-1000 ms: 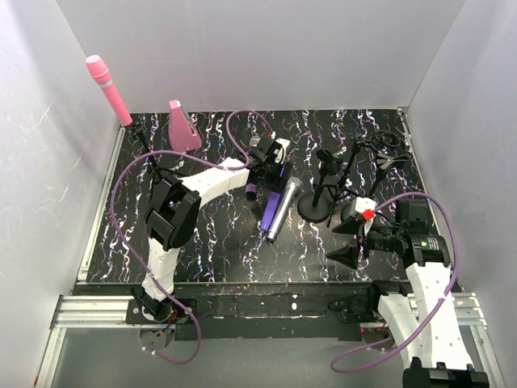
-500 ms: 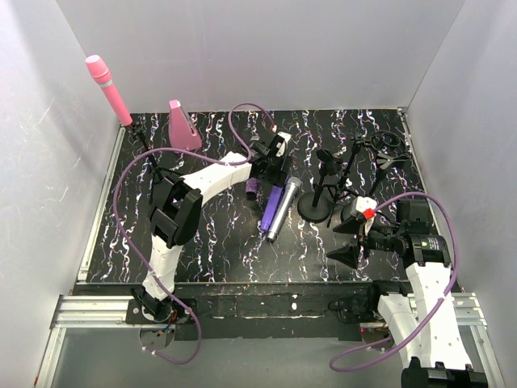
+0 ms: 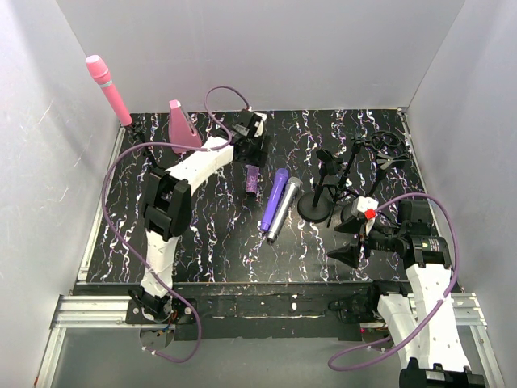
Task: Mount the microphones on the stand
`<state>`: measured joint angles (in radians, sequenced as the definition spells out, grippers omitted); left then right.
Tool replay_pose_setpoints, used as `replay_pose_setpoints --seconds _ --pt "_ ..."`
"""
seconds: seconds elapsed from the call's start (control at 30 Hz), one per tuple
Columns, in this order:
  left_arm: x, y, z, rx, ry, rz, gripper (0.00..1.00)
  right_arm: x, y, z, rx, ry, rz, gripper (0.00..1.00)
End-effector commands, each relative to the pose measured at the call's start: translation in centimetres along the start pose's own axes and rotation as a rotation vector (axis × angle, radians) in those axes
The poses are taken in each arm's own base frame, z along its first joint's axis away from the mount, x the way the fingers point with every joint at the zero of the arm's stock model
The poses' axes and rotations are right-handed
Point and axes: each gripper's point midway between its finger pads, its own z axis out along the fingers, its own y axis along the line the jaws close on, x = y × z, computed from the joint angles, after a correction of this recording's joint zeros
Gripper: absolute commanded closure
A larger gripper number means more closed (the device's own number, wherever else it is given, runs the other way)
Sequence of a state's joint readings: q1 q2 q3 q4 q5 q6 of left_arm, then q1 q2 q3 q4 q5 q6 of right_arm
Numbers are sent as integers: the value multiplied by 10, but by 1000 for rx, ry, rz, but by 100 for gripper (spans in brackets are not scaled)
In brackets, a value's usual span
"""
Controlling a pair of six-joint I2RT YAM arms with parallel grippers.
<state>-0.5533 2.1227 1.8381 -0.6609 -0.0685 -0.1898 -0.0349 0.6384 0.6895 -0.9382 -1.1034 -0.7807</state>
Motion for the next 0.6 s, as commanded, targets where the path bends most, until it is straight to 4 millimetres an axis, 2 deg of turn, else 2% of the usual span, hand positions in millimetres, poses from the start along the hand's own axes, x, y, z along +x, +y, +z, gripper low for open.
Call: replay_pose_setpoints --seconds 0.0,0.17,0.57 --pt "1 13 -18 -1 4 8 38 -4 -1 1 -7 -27 -12 16" --pt "9 12 -26 26 10 13 38 -4 -1 1 -8 -28 -11 16" --pt "24 11 -28 46 24 15 37 -4 -2 1 -2 -29 -8 16"
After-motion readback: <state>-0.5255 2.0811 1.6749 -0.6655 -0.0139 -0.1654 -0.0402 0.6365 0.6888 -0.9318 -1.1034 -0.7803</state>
